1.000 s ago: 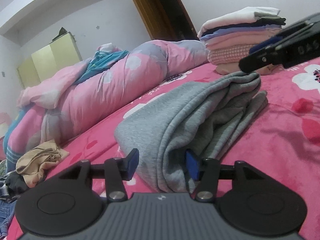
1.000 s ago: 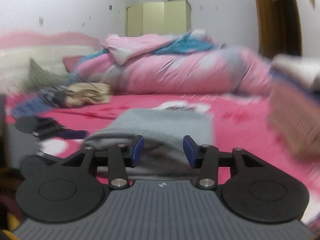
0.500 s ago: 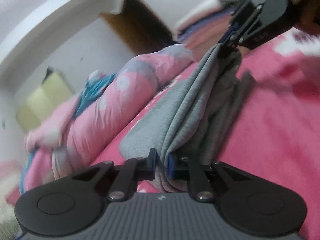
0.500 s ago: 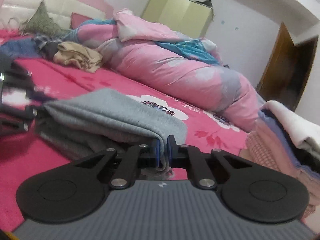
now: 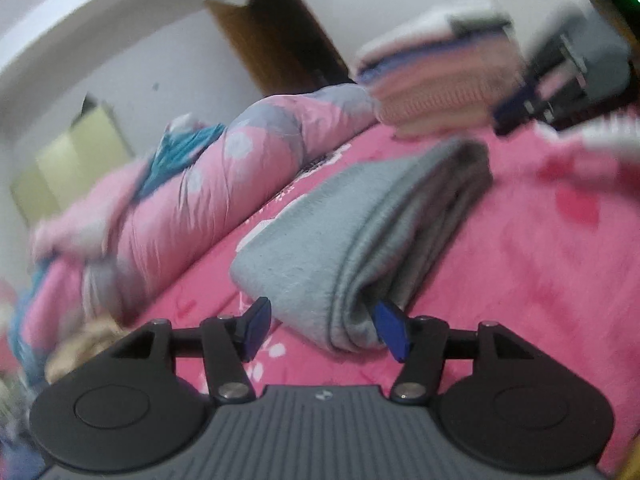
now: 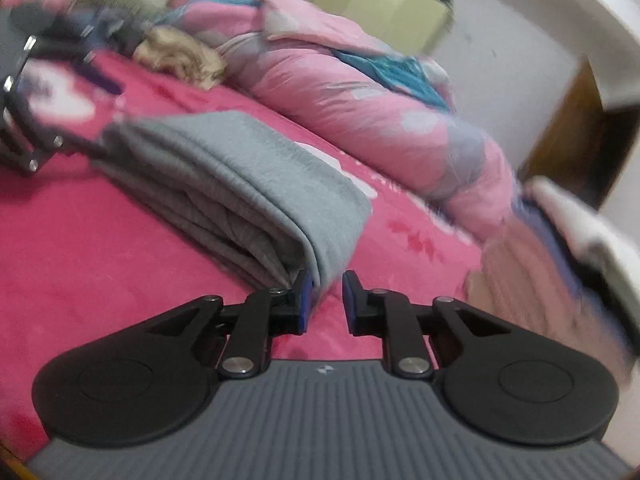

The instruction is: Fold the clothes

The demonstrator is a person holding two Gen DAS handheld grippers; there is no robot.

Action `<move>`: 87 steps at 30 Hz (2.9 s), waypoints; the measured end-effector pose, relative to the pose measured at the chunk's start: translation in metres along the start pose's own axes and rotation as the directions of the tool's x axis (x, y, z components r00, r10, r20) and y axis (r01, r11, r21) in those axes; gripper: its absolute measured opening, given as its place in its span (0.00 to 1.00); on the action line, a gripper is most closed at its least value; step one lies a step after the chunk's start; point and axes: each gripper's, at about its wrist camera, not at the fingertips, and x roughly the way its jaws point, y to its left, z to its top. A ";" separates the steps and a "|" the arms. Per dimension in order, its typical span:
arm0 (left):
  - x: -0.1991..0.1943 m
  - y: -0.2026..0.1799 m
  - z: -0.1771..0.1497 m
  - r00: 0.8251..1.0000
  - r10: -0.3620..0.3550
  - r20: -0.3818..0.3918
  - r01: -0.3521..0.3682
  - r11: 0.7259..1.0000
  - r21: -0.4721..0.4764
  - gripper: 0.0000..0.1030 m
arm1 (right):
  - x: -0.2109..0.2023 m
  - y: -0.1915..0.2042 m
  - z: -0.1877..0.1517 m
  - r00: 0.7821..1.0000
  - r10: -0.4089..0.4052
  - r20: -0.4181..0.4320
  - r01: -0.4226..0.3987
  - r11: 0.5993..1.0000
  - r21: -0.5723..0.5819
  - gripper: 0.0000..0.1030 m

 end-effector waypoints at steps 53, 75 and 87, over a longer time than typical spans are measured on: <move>0.108 0.124 -0.027 0.777 -0.616 0.133 0.377 0.286 -0.881 0.52 | 0.145 -0.083 -0.005 0.777 0.625 0.080 -0.302 0.258 0.918 0.51; -0.030 0.122 -0.034 0.895 -0.440 0.067 0.342 0.584 -0.736 0.66 | 0.005 -0.055 -0.005 0.899 0.433 0.062 -0.264 0.423 0.867 0.70; 0.022 0.078 -0.011 0.932 -0.353 -0.080 0.255 0.796 -0.550 0.67 | 0.036 -0.037 -0.002 0.911 0.392 0.129 -0.340 0.534 0.774 0.28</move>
